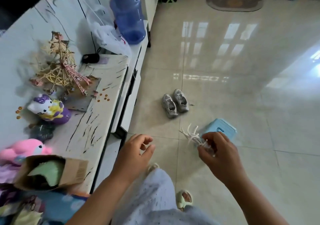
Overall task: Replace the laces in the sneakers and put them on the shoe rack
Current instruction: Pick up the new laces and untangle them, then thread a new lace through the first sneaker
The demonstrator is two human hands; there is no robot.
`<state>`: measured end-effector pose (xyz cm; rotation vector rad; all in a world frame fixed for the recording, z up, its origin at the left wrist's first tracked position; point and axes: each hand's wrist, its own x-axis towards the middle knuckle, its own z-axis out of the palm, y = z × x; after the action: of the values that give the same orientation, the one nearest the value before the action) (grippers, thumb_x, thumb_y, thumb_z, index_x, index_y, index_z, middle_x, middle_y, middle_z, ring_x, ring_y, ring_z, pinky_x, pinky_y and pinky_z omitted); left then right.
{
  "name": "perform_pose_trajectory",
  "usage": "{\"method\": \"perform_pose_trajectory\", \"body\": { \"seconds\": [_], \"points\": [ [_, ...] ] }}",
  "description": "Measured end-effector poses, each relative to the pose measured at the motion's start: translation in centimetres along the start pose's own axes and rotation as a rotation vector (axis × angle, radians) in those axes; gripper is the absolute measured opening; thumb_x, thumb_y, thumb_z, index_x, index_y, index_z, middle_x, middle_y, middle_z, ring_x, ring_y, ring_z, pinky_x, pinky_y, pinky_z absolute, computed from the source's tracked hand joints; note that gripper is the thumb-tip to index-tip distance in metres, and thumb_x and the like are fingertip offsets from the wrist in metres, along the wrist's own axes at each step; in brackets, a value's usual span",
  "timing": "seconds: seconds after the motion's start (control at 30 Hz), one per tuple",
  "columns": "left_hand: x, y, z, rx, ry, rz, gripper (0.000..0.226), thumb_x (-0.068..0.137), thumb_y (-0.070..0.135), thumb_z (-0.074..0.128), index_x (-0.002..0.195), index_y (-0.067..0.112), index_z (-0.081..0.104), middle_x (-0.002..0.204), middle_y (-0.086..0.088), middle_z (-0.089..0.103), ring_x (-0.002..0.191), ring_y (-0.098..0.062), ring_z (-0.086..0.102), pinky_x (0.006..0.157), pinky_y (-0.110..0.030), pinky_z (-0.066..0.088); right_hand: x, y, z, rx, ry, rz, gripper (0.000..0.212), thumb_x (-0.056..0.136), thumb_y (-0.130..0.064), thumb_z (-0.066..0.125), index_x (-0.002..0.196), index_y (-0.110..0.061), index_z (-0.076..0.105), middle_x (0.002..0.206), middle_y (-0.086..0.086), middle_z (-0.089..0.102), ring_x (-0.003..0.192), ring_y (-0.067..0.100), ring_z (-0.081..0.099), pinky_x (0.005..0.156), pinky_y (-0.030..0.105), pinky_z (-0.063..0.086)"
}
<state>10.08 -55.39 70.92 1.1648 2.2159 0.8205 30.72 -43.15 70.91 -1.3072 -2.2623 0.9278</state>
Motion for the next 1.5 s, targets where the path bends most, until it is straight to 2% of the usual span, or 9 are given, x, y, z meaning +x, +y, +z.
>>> {"method": "perform_pose_trajectory", "body": {
  "seconds": [0.13,0.3,0.43,0.6,0.83,0.93,1.03,1.3,1.5],
  "points": [
    [6.6,-1.4,0.4,0.010,-0.024,-0.085,0.010,0.086,0.025,0.063,0.095,0.030,0.061,0.093,0.014,0.060,0.083,-0.001,0.058,0.075,-0.027,0.052,6.1,1.6,0.7,0.005,-0.026,0.076,0.025,0.070,-0.014,0.076,0.088,-0.020,0.060,0.077,-0.018,0.051,0.067,-0.001,0.050,0.060,0.011,0.032],
    [18.0,-1.5,-0.2,0.013,-0.089,-0.065,0.013,0.086,0.024,0.063,0.099,0.023,0.064,0.093,0.011,0.062,0.082,0.000,0.058,0.071,-0.015,0.047,15.7,2.1,0.6,-0.043,-0.008,0.134,0.020,0.070,-0.019,0.074,0.084,-0.022,0.060,0.067,-0.018,0.051,0.071,-0.004,0.051,0.058,0.009,0.033],
    [26.2,-0.4,-1.6,0.003,-0.135,-0.034,0.014,0.085,0.023,0.065,0.099,0.021,0.065,0.091,0.010,0.063,0.081,0.000,0.059,0.069,-0.013,0.046,22.4,1.8,0.3,-0.046,0.033,0.173,0.025,0.069,-0.012,0.075,0.081,-0.025,0.058,0.062,-0.014,0.055,0.067,0.003,0.053,0.056,0.012,0.035],
    [33.7,1.4,-2.4,-0.013,-0.168,-0.025,0.013,0.085,0.021,0.065,0.098,0.021,0.065,0.091,0.009,0.063,0.083,-0.003,0.059,0.068,-0.009,0.044,29.3,1.4,0.3,-0.026,0.025,0.161,0.021,0.072,-0.012,0.073,0.083,-0.021,0.058,0.067,-0.013,0.054,0.072,0.000,0.053,0.058,0.007,0.036],
    [41.1,3.8,-0.1,-0.017,-0.158,-0.080,0.009,0.085,0.022,0.065,0.094,0.024,0.065,0.086,0.008,0.063,0.075,-0.004,0.058,0.063,-0.005,0.040,39.3,3.7,-0.5,0.003,-0.048,0.129,0.020,0.073,-0.015,0.072,0.088,-0.021,0.060,0.075,-0.013,0.056,0.068,0.003,0.054,0.058,0.012,0.038],
    [44.7,5.0,2.0,-0.037,-0.114,-0.150,0.008,0.085,0.024,0.065,0.093,0.026,0.063,0.086,0.009,0.063,0.076,-0.003,0.058,0.065,-0.009,0.041,44.7,5.9,-0.6,0.021,-0.136,0.068,0.020,0.072,-0.015,0.072,0.088,-0.019,0.060,0.075,-0.015,0.054,0.076,-0.001,0.052,0.061,0.008,0.038],
    [48.0,6.1,4.5,-0.065,-0.061,-0.272,0.007,0.086,0.023,0.064,0.093,0.025,0.064,0.085,0.009,0.063,0.075,-0.001,0.058,0.063,-0.006,0.040,51.1,8.4,-0.7,0.049,-0.266,0.001,0.020,0.072,-0.023,0.069,0.091,-0.019,0.061,0.077,-0.016,0.053,0.070,0.001,0.053,0.060,0.010,0.038],
    [52.6,8.1,10.6,-0.154,0.069,-0.580,0.013,0.083,0.027,0.067,0.084,0.037,0.059,0.084,0.012,0.065,0.076,0.002,0.060,0.067,-0.014,0.045,63.8,13.9,1.5,-0.002,-0.590,-0.190,0.023,0.074,-0.016,0.072,0.094,-0.015,0.062,0.081,-0.014,0.052,0.066,0.002,0.050,0.059,0.009,0.038],
    [54.3,5.0,13.9,-0.194,0.122,-0.693,0.013,0.084,0.026,0.065,0.081,0.036,0.059,0.083,0.012,0.065,0.076,-0.001,0.060,0.066,-0.012,0.045,66.9,16.6,8.3,-0.021,-0.736,-0.251,0.026,0.070,-0.029,0.065,0.091,-0.014,0.063,0.080,-0.010,0.053,0.064,0.014,0.052,0.057,0.028,0.043]
  ]
}}
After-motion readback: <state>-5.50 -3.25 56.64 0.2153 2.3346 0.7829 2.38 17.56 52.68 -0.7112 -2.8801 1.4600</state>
